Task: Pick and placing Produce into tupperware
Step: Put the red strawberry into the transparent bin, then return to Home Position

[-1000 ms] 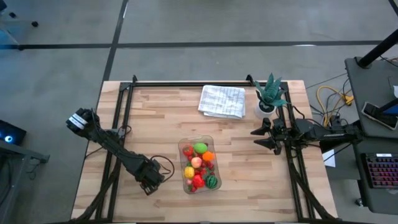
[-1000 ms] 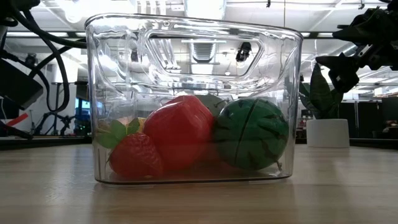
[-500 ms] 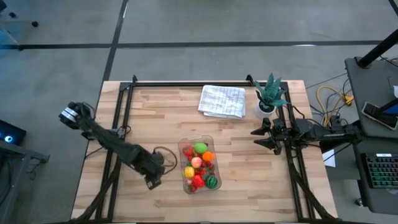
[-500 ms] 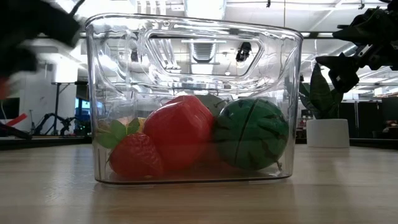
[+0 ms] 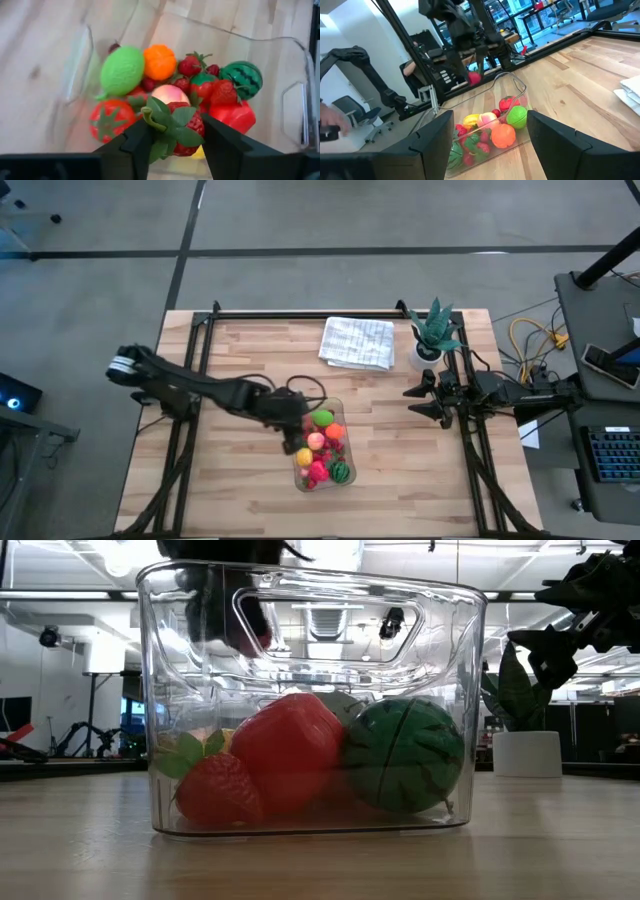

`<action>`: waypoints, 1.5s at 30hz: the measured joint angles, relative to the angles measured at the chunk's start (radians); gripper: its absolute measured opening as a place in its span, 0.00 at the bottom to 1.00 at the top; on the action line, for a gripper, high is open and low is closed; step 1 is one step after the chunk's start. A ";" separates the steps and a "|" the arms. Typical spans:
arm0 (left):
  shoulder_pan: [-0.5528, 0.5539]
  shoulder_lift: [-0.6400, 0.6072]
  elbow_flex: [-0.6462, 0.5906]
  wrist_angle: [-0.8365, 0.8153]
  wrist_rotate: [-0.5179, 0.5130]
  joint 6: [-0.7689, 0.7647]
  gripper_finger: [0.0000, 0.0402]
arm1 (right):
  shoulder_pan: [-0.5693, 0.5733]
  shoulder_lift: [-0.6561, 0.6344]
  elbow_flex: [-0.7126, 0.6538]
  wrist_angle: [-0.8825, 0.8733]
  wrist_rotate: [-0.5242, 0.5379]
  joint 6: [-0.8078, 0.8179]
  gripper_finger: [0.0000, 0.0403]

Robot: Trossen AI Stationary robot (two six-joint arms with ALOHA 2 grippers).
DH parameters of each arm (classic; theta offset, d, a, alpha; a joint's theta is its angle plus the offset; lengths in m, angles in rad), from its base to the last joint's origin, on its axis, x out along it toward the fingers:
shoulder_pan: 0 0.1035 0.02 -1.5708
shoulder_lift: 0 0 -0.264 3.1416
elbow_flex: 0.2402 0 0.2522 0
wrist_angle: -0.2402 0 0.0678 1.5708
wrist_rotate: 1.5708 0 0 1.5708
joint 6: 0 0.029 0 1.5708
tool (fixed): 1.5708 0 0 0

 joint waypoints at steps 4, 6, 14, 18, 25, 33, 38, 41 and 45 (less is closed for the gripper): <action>0.030 0.084 0.056 0.007 0.049 -0.049 0.46 | 0.000 0.000 0.000 0.000 0.000 0.000 0.60; 0.035 0.110 0.087 0.006 0.052 -0.046 0.54 | 0.000 0.000 0.000 0.000 0.000 0.000 0.60; 0.048 0.063 0.175 -0.121 0.056 0.004 0.74 | 0.000 0.000 0.000 0.000 0.000 0.000 0.60; 0.050 -0.047 0.201 -0.227 0.068 -0.050 0.75 | 0.000 0.000 0.000 0.000 0.000 0.000 0.60; -0.011 -0.245 0.152 -0.146 -0.003 -0.101 0.75 | 0.000 0.000 0.000 0.000 0.000 0.000 0.60; -0.009 -0.557 -0.246 0.141 -0.083 -0.009 0.75 | 0.000 0.000 0.000 0.000 0.000 0.000 0.60; 0.018 -0.817 -0.535 0.403 -0.069 0.032 0.75 | 0.000 0.000 0.000 0.000 0.000 0.000 0.60; 0.045 -0.976 -0.653 0.463 -0.068 0.063 0.75 | 0.000 0.000 0.000 0.000 0.000 0.000 0.60; 0.064 -1.146 -0.742 0.460 -0.069 0.141 0.75 | 0.000 0.000 0.000 0.000 0.000 0.000 0.60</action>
